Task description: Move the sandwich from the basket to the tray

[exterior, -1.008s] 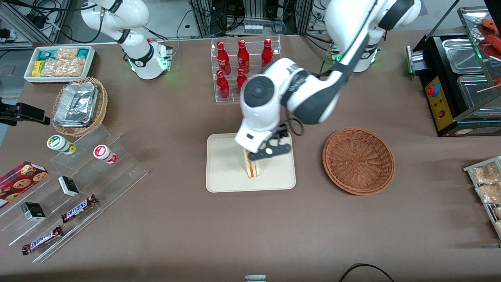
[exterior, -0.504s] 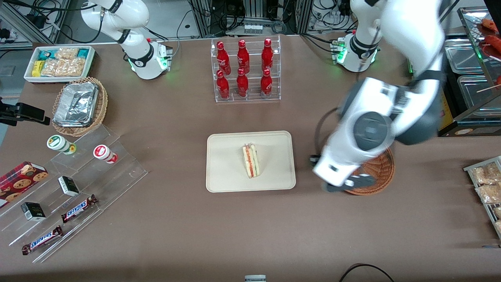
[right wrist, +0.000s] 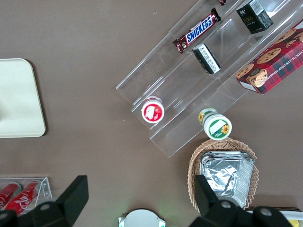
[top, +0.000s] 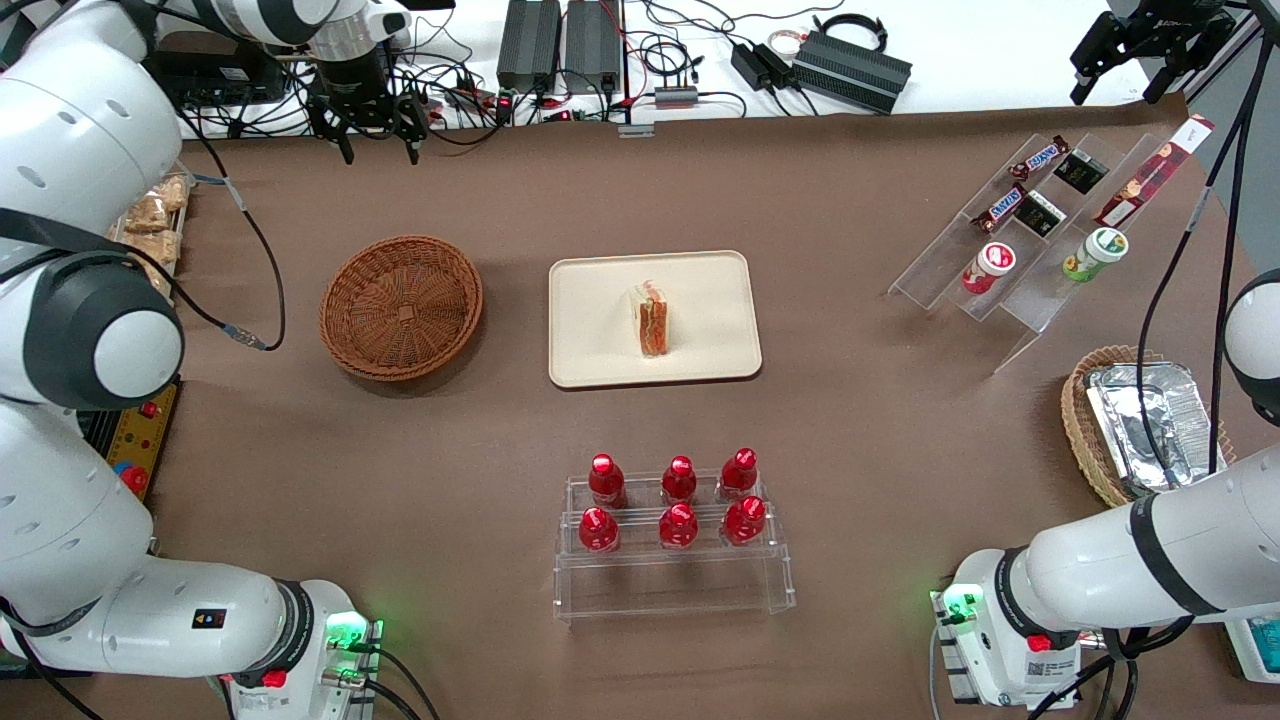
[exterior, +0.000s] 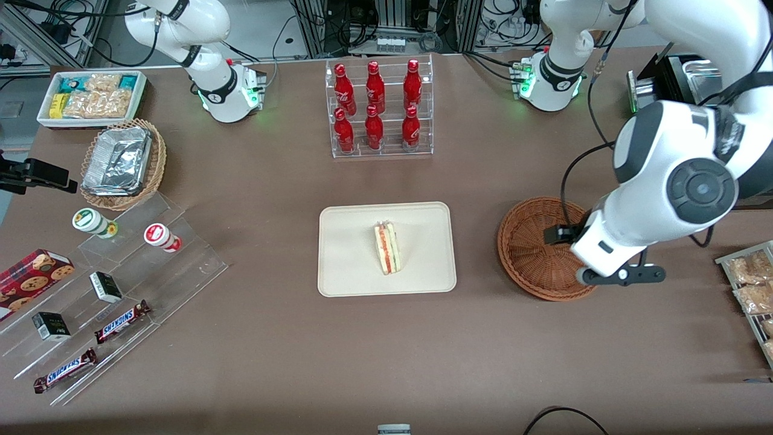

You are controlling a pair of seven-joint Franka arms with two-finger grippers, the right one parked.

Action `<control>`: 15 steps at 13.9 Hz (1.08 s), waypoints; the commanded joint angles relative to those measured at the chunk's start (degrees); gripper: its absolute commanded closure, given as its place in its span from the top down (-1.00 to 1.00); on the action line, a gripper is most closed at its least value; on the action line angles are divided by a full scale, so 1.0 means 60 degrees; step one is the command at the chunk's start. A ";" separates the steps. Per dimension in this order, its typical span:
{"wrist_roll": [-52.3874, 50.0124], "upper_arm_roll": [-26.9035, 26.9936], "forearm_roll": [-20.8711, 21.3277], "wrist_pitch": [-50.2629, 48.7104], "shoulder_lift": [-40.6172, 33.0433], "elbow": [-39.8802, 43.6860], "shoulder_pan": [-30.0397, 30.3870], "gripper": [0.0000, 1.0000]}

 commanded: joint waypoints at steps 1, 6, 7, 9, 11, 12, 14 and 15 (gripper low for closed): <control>0.0899 -0.0085 -0.0098 0.0233 -0.0959 -0.0983 0.0521 1.00; 0.3123 -0.0042 -0.0595 0.0351 -0.2643 -0.2434 0.1444 1.00; 0.3564 0.0176 -0.0596 0.0103 -0.2790 -0.2420 0.1445 1.00; 0.3714 0.0762 -0.0581 -0.0161 -0.3170 -0.2420 0.1314 1.00; 0.3729 0.1259 -0.0508 -0.0483 -0.3493 -0.2347 0.1095 1.00; 0.3729 0.1596 -0.0508 -0.0615 -0.3669 -0.2347 0.0934 1.00; 0.3744 0.1716 -0.0450 -0.0763 -0.3948 -0.2347 0.0918 1.00; 0.3744 0.1717 -0.0420 -0.0778 -0.4007 -0.2361 0.0932 1.00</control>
